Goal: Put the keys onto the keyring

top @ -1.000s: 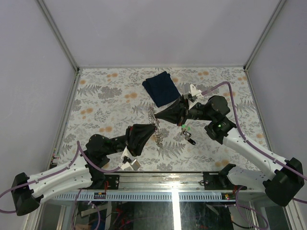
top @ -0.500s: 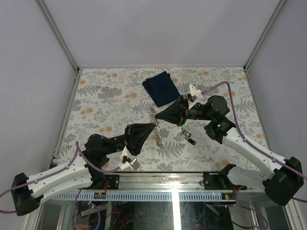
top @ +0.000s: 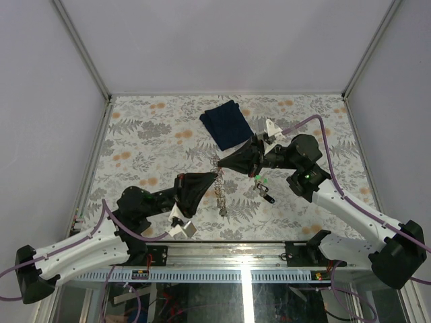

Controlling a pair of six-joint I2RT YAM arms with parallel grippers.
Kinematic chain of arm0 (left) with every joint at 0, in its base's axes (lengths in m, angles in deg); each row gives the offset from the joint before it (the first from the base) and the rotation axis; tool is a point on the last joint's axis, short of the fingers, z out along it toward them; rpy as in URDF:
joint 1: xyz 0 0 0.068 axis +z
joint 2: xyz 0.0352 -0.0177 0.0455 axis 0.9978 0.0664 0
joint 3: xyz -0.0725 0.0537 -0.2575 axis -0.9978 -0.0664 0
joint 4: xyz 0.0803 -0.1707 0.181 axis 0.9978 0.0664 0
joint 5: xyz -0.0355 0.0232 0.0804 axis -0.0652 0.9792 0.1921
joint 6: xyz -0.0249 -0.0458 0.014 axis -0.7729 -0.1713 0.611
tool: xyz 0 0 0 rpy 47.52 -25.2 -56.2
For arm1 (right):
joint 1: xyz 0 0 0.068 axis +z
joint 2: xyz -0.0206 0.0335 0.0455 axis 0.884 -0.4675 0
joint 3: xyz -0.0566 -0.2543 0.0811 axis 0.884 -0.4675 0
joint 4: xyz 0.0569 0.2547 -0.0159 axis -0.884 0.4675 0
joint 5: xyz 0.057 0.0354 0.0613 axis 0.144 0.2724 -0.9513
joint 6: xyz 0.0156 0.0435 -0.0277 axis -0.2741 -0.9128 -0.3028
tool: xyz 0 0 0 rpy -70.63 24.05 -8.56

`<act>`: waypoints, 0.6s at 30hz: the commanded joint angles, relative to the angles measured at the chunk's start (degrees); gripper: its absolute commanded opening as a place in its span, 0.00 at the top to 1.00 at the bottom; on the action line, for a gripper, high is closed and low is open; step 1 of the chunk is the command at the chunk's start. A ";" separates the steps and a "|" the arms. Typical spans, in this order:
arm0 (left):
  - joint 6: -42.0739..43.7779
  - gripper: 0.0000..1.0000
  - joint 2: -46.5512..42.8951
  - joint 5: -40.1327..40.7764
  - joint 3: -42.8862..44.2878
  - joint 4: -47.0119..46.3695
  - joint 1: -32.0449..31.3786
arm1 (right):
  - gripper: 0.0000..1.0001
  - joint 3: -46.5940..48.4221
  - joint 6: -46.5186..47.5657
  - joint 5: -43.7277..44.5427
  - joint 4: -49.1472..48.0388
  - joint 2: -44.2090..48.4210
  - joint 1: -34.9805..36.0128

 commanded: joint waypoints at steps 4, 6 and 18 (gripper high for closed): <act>-9.09 1.00 -0.82 2.55 8.19 9.74 -0.40 | 0.97 1.76 6.01 0.37 3.62 2.55 -0.22; -12.84 1.00 -0.59 3.61 10.13 12.61 -0.40 | 0.93 1.85 8.19 1.04 6.09 3.23 -0.22; -37.15 1.00 3.48 7.97 22.98 31.15 -0.41 | 0.57 4.33 23.22 6.44 25.40 9.34 -0.24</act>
